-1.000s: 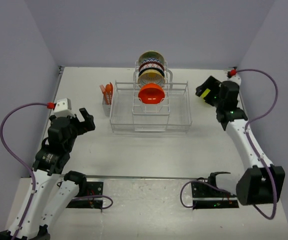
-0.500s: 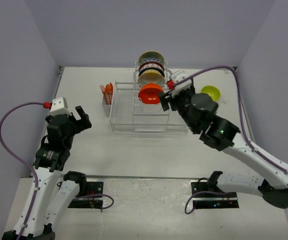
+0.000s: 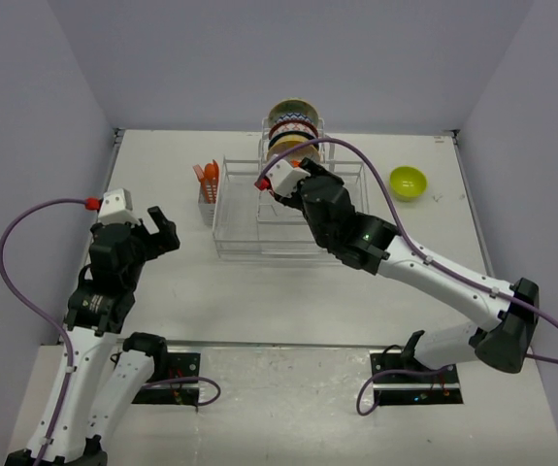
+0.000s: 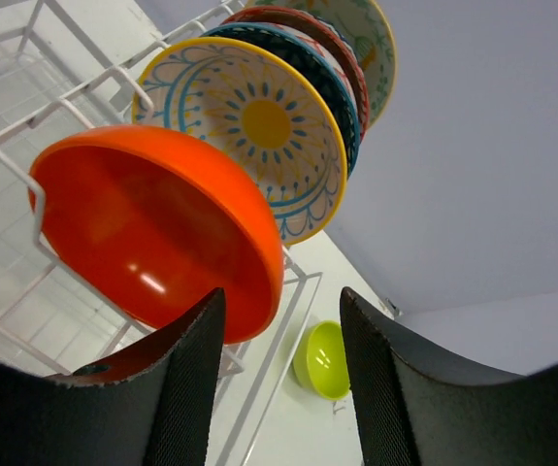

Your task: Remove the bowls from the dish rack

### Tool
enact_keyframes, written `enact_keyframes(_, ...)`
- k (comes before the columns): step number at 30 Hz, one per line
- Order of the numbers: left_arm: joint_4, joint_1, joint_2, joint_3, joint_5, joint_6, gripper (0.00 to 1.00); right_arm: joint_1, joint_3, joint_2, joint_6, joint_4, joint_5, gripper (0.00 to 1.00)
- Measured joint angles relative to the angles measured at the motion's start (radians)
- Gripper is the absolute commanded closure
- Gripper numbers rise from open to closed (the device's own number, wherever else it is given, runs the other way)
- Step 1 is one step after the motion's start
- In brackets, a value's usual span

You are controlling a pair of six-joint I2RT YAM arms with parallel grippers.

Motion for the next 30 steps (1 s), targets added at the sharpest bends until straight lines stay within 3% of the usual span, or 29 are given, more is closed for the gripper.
enact_keyframes(13, 0.002, -0.006, -0.016, 0.000, 0.006, 0.000, 0.00, -0.035, -0.003, 0.031, -0.080, 0.106, -0.027, 0.59)
enact_keyframes(30, 0.002, -0.008, -0.024, 0.000, 0.008, 0.000, 0.00, -0.057, -0.131, 0.033, -0.095, 0.308, -0.054, 0.86)
